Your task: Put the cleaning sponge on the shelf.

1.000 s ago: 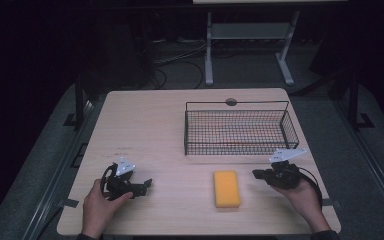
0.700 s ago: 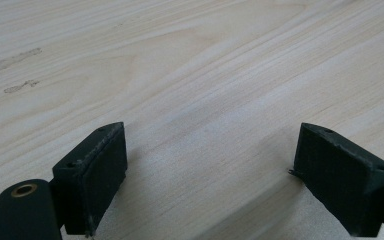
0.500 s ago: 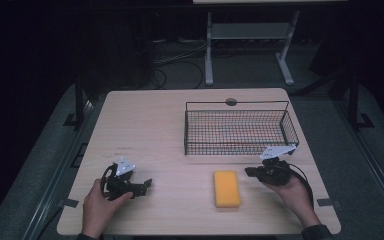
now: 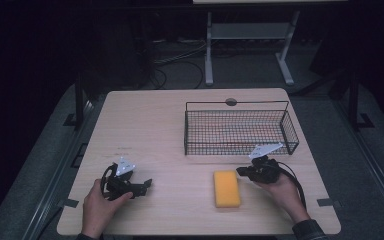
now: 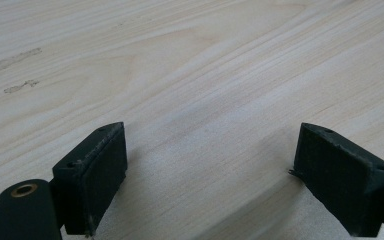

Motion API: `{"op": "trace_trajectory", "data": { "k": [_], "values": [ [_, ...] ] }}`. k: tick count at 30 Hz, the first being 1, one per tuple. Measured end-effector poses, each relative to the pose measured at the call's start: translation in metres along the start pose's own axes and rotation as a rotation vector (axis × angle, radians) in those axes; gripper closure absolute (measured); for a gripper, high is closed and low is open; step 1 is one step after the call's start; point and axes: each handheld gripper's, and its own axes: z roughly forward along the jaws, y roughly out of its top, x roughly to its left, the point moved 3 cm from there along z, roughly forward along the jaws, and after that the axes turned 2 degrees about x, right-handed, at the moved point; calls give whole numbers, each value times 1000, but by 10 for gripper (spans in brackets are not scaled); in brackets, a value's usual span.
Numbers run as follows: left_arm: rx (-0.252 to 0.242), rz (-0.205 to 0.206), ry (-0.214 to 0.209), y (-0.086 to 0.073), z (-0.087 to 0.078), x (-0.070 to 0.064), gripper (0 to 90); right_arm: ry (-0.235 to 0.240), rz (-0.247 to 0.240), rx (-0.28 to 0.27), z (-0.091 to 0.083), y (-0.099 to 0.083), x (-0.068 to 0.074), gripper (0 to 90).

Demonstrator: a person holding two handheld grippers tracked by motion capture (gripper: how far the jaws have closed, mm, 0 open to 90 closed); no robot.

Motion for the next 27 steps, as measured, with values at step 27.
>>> {"op": "trace_trajectory", "data": {
  "k": [27],
  "values": [
    [1,-1,0,0,0,0,128,31,-23,7,24,18,12,898]
  ]
}}
